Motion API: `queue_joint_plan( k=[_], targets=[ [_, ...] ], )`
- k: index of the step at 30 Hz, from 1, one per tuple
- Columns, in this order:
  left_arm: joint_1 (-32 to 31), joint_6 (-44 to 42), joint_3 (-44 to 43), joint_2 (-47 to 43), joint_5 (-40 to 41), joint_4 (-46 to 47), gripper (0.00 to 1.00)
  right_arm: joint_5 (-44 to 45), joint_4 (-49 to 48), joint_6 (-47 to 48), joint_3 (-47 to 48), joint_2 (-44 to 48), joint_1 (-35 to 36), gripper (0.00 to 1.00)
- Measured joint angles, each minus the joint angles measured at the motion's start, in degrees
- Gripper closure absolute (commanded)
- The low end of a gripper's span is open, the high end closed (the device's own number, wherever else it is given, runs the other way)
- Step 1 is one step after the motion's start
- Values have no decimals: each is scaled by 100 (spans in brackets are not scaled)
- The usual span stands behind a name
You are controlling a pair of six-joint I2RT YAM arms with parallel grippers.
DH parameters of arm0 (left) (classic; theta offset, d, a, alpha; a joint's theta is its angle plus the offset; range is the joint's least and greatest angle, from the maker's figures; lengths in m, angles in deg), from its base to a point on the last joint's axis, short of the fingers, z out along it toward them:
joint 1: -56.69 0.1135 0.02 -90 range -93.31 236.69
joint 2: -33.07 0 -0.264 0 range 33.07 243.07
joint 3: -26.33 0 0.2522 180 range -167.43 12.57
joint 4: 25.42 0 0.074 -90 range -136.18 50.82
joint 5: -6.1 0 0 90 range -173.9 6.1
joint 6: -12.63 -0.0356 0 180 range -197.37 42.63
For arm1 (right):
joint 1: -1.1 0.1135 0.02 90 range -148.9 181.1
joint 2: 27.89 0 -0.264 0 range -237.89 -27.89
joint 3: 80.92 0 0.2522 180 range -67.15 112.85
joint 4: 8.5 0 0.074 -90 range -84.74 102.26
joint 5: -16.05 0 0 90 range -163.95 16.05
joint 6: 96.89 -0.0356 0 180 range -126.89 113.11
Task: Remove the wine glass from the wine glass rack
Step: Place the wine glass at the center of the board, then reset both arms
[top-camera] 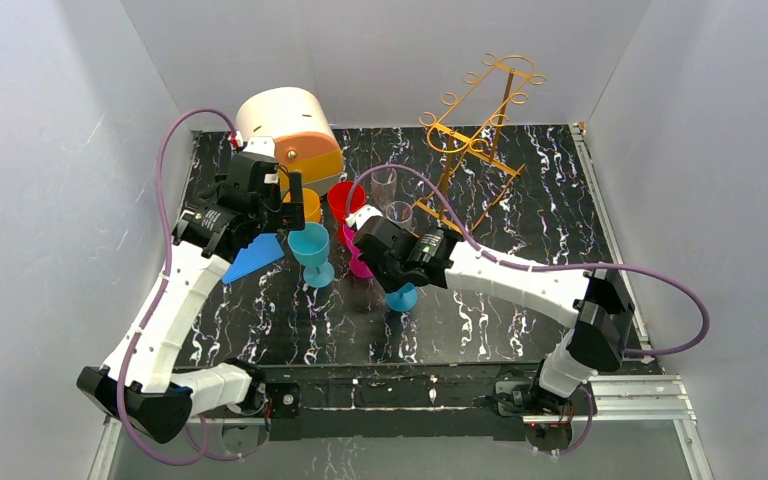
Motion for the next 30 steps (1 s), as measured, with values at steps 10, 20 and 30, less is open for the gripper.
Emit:
queue_joint_plan(
  k=[10,20,30],
  targets=[
    [0,28,-9,0,22,-39,2,-149,437,-33,857,-138,0,30],
    [0,0,-15,-20,-2,-31,2,446,-92,-103,693,1679,26,1],
    [0,-42,-13,-142,-179,203,2,2365,-715,-201,-297,3571,-160,1]
  ],
)
